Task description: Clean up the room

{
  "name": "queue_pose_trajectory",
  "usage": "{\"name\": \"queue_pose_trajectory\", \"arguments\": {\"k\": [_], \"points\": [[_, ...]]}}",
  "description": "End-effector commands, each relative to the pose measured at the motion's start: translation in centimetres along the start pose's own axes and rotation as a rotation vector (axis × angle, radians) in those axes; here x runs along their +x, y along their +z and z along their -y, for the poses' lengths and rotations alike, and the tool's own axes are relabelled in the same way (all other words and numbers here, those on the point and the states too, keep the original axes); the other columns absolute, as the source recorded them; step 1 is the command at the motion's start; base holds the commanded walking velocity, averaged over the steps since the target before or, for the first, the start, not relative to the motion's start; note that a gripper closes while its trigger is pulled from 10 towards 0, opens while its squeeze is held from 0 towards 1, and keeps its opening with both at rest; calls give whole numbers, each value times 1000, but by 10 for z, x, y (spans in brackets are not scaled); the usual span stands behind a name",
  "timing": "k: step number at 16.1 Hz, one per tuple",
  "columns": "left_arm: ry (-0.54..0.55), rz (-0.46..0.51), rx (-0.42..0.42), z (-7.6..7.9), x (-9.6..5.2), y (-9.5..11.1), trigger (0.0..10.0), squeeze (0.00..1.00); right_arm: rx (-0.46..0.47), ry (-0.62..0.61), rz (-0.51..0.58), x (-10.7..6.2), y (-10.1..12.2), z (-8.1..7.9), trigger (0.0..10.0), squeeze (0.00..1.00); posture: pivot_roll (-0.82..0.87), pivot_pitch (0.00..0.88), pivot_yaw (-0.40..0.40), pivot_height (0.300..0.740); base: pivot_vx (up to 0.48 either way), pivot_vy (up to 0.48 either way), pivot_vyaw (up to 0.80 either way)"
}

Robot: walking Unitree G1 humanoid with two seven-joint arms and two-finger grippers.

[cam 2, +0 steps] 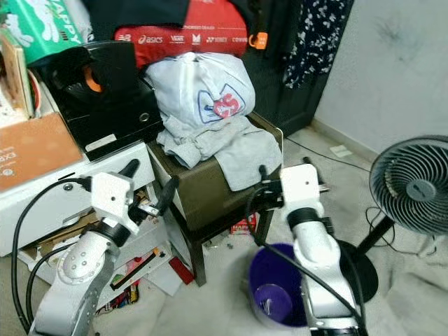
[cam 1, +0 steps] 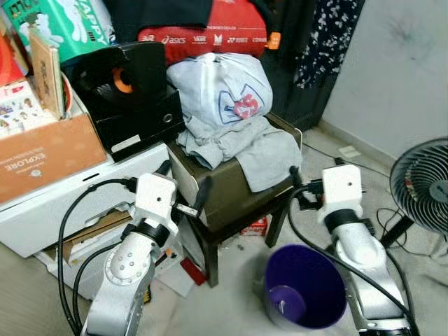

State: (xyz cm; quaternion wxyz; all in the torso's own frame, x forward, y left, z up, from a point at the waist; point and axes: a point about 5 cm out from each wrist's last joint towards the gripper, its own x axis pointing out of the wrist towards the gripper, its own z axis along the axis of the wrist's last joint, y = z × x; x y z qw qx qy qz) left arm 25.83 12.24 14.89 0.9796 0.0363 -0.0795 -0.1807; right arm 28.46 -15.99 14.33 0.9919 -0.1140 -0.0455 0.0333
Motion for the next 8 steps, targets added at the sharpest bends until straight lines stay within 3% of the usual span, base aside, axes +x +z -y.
{"name": "queue_pose_trajectory", "arguments": {"k": [1,4,6,8], "points": [[17,-8,4,-4,-1,0,10000,0,10,21,0,2,1,-5,10000,0,-55,44,-32,740,0,-345,0],[18,-8,8,-5,-1,0,10000,0,7,20,1,2,1,-6,10000,0,-53,44,-30,740,0,-346,0],[27,-7,-18,-5,-2,-1,10000,0,4,19,1,2,1,-6,10000,0,-52,43,-29,740,0,0,0],[28,-4,-11,-6,-2,-1,10000,0,-6,18,0,1,0,-6,10000,0,-52,42,-28,740,0,0,638]]}}
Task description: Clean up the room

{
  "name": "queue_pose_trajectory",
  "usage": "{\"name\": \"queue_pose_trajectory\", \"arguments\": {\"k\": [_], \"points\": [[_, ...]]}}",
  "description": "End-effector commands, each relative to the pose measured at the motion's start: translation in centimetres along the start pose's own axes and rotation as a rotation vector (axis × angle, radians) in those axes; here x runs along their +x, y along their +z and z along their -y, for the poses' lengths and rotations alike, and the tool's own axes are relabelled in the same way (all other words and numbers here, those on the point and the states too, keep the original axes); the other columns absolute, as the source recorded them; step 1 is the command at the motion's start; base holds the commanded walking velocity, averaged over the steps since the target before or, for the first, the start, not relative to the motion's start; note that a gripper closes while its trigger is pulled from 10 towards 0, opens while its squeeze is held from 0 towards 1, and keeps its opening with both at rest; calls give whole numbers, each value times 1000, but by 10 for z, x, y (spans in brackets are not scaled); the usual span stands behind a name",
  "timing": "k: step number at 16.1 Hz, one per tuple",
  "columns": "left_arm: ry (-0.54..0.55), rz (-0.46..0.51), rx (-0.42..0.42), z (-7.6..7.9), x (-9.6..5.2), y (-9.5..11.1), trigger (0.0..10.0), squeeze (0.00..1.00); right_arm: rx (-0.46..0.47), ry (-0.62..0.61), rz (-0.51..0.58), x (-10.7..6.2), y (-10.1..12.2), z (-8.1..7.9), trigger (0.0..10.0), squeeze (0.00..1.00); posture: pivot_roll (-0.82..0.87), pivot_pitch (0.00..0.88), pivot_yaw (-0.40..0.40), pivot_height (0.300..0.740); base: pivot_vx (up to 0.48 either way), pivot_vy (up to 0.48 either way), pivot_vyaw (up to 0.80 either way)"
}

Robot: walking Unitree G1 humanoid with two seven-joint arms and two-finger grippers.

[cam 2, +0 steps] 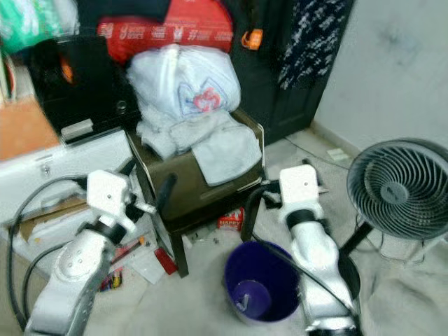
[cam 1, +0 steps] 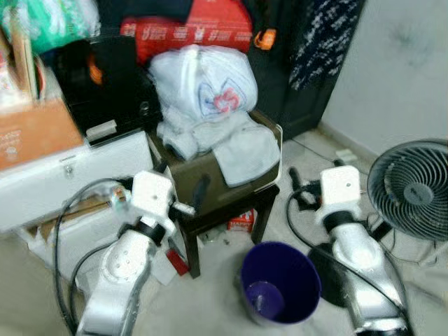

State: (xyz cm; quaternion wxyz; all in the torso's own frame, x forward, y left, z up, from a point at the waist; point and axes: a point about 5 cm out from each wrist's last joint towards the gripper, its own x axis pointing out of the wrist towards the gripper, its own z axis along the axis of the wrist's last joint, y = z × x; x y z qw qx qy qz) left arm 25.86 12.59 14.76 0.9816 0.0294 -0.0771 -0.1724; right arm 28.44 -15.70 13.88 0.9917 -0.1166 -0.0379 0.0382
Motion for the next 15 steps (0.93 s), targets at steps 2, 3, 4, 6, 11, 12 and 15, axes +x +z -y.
{"name": "queue_pose_trajectory", "arguments": {"k": [2,3,4,6,11,12,15], "points": [[12,2,5,-3,-1,1,10000,0,-3,10,14,1,3,-3,10000,0,-52,41,-28,740,0,0,800],[12,5,7,-3,-1,2,10000,0,-5,11,14,1,3,-3,10000,0,-52,40,-27,740,0,0,800],[7,14,15,-3,-1,4,10000,0,-6,12,14,1,3,-3,10000,0,-52,40,-27,740,0,0,800],[3,18,15,-3,-1,5,10000,0,-10,12,12,2,3,-3,10000,0,-52,40,-27,740,0,0,800],[6,9,18,-3,-2,1,10000,0,-13,17,10,2,2,-3,10000,0,-50,37,-26,740,0,0,800],[6,10,19,-3,-2,1,10000,0,-15,18,12,2,3,-4,10000,0,-50,37,-26,740,0,0,800],[8,11,21,-3,-2,1,10000,0,-16,18,13,2,4,-4,10000,0,-50,37,-26,740,0,0,800]]}}
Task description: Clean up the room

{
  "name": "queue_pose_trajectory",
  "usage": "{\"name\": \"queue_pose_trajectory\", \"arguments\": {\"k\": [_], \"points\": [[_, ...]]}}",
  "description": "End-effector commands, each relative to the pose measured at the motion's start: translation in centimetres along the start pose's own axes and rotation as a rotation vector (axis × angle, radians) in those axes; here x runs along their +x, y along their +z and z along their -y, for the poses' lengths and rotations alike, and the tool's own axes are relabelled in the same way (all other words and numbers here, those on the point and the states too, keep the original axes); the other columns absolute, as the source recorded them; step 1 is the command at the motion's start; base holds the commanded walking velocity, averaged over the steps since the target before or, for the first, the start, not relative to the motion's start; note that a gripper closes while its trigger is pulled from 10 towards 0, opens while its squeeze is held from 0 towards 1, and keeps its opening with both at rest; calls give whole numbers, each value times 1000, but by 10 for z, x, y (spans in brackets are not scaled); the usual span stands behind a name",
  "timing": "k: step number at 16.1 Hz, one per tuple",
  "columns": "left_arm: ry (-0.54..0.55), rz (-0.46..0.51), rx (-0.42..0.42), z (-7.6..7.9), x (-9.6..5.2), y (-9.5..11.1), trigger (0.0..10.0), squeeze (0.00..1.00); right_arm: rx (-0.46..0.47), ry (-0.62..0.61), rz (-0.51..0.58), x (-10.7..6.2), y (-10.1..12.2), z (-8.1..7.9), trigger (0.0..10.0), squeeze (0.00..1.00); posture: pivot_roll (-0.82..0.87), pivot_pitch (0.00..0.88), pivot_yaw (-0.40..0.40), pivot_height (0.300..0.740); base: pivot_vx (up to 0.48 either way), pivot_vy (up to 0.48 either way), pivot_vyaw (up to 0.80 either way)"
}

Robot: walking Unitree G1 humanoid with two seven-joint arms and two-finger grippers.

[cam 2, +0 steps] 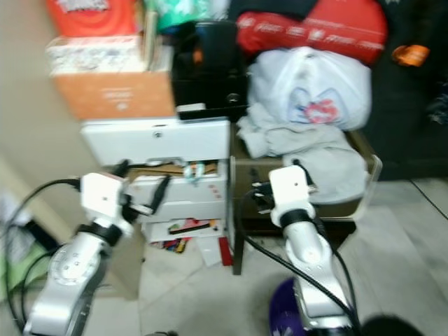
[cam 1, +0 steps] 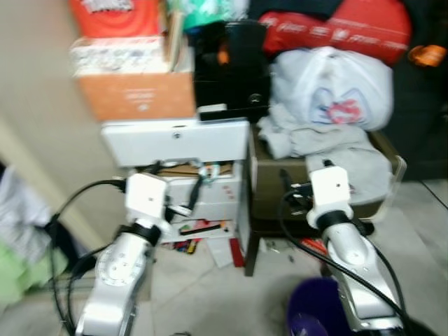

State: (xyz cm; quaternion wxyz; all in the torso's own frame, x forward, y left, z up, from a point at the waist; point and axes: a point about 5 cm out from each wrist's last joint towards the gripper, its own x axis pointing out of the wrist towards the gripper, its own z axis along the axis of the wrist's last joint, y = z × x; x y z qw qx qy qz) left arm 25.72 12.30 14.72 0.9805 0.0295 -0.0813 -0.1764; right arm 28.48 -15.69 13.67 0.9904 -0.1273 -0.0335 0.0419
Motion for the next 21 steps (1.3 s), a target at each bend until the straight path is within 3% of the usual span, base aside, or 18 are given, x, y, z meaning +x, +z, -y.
{"name": "queue_pose_trajectory", "arguments": {"k": [1,9,12,21], "points": [[18,2,20,-6,-2,1,10000,0,4,8,22,2,5,-2,10000,0,-51,35,-27,740,0,0,800],[23,2,25,-7,-1,0,10000,0,5,10,24,4,6,-3,10000,0,-42,37,-25,740,0,0,800],[21,7,32,-10,1,2,10000,0,4,3,31,6,7,-3,10000,0,5,51,14,740,0,0,800],[42,19,36,-9,2,4,10000,0,0,26,24,8,4,-3,10000,0,32,34,-19,740,0,0,800]]}}
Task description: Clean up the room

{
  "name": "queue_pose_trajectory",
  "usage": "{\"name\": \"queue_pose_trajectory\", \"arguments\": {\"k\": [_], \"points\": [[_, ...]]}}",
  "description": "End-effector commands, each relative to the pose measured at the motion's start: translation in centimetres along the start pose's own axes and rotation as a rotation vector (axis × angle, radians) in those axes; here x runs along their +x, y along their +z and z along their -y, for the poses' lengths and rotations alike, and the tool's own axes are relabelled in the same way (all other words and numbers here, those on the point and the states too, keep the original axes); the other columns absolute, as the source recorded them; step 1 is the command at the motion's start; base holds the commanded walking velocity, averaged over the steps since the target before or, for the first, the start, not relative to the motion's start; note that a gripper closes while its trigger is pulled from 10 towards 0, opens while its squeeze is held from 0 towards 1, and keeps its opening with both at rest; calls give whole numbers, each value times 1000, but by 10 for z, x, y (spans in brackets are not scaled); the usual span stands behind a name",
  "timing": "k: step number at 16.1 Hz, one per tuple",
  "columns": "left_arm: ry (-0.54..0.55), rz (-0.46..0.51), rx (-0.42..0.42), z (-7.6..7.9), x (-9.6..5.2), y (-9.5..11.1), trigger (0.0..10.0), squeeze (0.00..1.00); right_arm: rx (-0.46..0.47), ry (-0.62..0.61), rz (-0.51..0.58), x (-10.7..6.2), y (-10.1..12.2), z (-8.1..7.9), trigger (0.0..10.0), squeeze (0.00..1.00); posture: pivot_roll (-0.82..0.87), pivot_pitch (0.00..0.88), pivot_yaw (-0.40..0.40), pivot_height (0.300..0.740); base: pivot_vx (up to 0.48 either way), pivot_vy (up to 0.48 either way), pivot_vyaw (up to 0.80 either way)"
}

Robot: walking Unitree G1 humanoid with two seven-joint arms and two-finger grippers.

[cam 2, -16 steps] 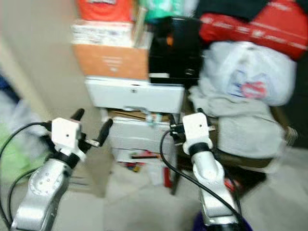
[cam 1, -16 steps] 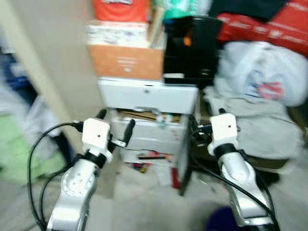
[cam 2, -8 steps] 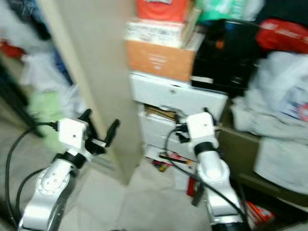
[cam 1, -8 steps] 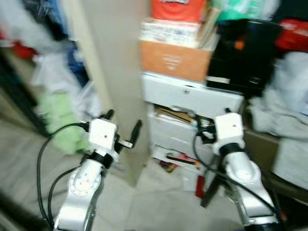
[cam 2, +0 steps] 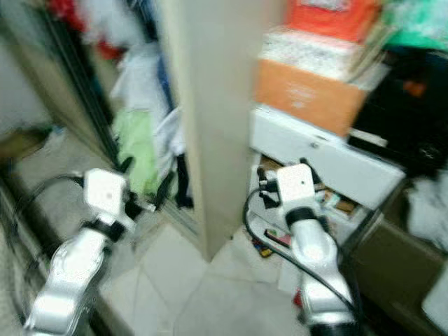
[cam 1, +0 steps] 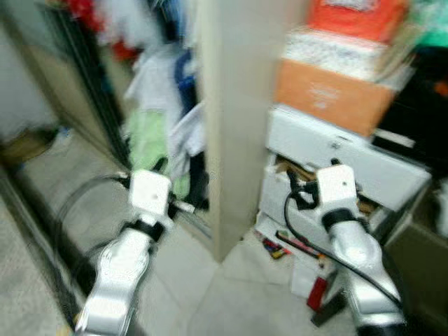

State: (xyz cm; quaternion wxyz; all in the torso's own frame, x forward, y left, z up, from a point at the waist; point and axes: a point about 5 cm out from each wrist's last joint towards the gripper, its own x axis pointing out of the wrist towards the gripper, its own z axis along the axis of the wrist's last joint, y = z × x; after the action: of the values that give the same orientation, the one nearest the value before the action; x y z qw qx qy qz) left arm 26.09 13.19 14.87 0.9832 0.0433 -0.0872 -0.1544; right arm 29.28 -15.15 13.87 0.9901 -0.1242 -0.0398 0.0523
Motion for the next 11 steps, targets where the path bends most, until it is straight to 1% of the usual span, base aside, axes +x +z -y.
{"name": "queue_pose_trajectory", "arguments": {"k": [1,3,6,9,11], "points": [[5,15,4,0,1,3,10000,0,-7,10,9,0,2,0,10000,0,33,33,-20,740,0,0,800],[6,17,4,0,2,3,10000,0,-7,12,11,1,2,0,10000,0,29,31,-21,740,0,0,800],[20,30,-6,2,5,5,10000,0,-21,12,8,0,1,6,10000,0,-17,23,-43,740,0,0,800],[-7,31,-9,6,8,4,10000,0,-20,-8,11,0,2,7,10000,0,-32,17,-27,740,0,0,800],[-12,33,-6,5,10,5,10000,0,-17,-12,10,-1,1,6,10000,0,-33,16,-22,740,0,0,800]]}}
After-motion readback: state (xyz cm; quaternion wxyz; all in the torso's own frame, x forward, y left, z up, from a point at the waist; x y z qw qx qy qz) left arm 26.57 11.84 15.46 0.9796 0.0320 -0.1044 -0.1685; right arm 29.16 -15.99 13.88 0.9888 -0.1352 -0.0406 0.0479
